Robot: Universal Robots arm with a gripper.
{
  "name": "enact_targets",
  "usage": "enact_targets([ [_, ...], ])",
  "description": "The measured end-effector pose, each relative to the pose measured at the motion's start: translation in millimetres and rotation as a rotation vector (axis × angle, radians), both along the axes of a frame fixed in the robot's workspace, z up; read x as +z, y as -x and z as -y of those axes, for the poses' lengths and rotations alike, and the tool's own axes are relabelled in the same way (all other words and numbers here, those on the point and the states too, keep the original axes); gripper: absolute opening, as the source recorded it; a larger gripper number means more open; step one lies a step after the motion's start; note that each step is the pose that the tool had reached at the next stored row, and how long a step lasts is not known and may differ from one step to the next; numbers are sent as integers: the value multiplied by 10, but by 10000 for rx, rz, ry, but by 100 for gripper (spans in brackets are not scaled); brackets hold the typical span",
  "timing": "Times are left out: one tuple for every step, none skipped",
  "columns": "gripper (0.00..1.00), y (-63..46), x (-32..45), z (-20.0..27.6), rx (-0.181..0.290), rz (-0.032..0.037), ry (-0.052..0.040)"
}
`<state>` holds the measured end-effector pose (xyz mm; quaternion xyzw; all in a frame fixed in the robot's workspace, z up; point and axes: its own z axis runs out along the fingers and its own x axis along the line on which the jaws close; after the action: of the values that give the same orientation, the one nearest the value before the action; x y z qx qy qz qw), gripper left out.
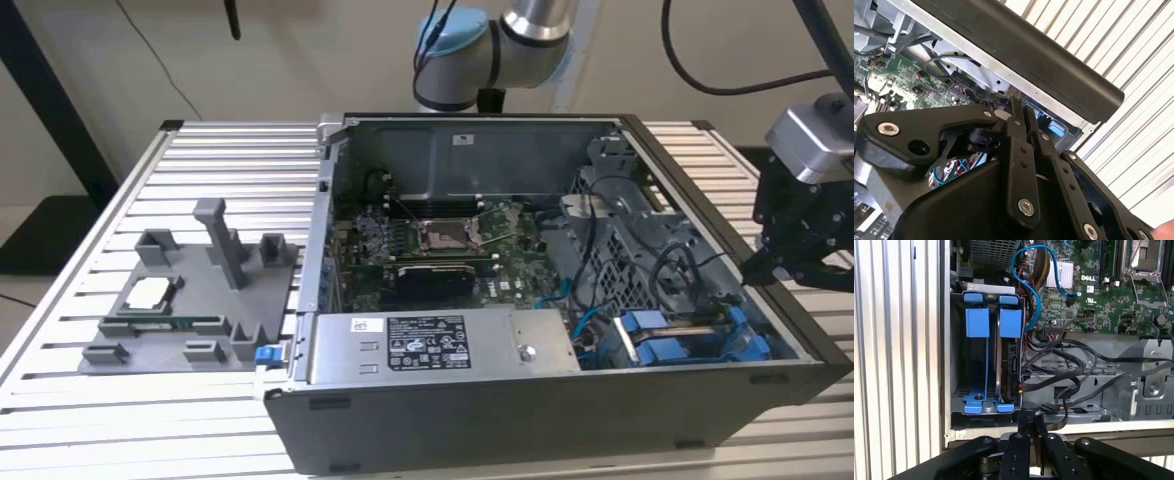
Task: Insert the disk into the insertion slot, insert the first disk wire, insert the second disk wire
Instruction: 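Insert the second disk wire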
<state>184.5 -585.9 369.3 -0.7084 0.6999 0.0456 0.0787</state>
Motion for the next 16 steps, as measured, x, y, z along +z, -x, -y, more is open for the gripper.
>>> enact_targets([
  [16, 1, 0, 0, -2, 0, 0],
  [16, 1, 0, 0, -3, 0, 1],
  [16, 1, 0, 0, -2, 0, 0],
  [16, 1, 0, 0, -2, 0, 1],
  [16, 1, 0, 0, -3, 0, 0],
  [16, 1, 0, 0, -3, 0, 0],
  [16, 1, 0, 0, -3, 0, 0],
  [16, 1, 0, 0, -9, 0, 0],
  [16, 1, 0, 0, -22, -1, 0],
  [16, 2, 2, 0, -44, -5, 1],
  [16, 5, 4, 0, -72, -8, 0],
  [16, 9, 7, 0, -102, -8, 0],
  [16, 13, 12, -1, -130, -9, 0],
  [16, 24, 22, -2, -180, -9, 0],
  [16, 30, 27, -3, -195, -9, 1],
  [16, 39, 31, -4, -209, -9, 1],
])
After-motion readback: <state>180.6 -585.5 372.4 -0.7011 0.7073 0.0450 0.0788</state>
